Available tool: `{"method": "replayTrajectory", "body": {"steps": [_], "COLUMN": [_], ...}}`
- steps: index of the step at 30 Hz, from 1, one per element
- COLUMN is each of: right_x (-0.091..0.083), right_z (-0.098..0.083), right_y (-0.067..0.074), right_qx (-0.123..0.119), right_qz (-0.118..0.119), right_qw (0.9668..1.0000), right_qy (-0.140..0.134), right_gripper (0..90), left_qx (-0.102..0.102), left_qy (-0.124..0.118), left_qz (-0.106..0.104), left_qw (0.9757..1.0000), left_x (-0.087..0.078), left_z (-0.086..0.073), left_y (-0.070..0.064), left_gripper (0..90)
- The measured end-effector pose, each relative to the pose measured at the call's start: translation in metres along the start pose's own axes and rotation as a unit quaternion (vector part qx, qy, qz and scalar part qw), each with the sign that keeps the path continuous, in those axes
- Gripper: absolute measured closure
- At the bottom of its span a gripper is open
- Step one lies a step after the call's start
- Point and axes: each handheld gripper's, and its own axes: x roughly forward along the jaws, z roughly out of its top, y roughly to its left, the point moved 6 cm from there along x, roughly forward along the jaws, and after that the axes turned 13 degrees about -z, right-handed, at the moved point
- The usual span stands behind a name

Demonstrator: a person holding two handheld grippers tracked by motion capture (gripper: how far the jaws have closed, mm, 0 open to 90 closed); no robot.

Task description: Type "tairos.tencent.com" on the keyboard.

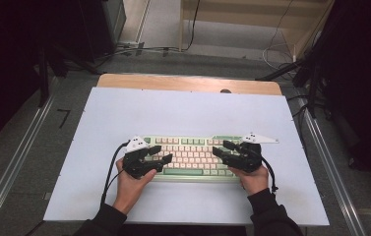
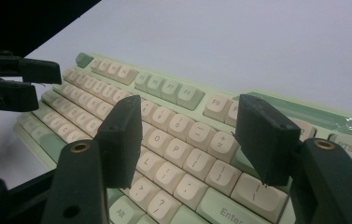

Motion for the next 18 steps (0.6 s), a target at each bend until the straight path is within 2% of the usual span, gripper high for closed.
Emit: {"method": "replayTrajectory", "body": {"steps": [7,9,13,15,18], "right_x": [-0.0017,-0.0024,-0.004,-0.0054,-0.0075], "right_z": [-0.0013,-0.0023,-0.0042,-0.0048,-0.0063], "right_y": [-0.0019,-0.0024,-0.0035,-0.0041,-0.0056], "right_qx": [0.003,0.003,0.003,0.004,0.006], "right_qz": [-0.003,-0.004,-0.007,-0.008,-0.011], "right_qw": [1.0,1.0,1.0,1.0,0.9999], "right_qy": [-0.001,0.0,0.0,-0.001,-0.001], "right_gripper": [39.5,39.5,39.5,39.5,39.5], "left_qx": [-0.003,-0.005,-0.005,-0.004,-0.004], "left_qy": [-0.001,0.003,0.007,0.01,0.014], "left_qz": [0.01,0.011,0.002,0.003,0.005], "left_qw": [0.9999,0.9999,1.0,0.9999,0.9999], "left_x": [0.0011,0.0011,0.0029,0.0039,0.0052], "left_z": [0.0002,0.0,0.0002,0.0005,0.0013], "left_y": [0.0046,0.0055,0.0053,0.0056,0.0066], "left_gripper": [39.5,46.3,72.1,78.9,83.9]}}
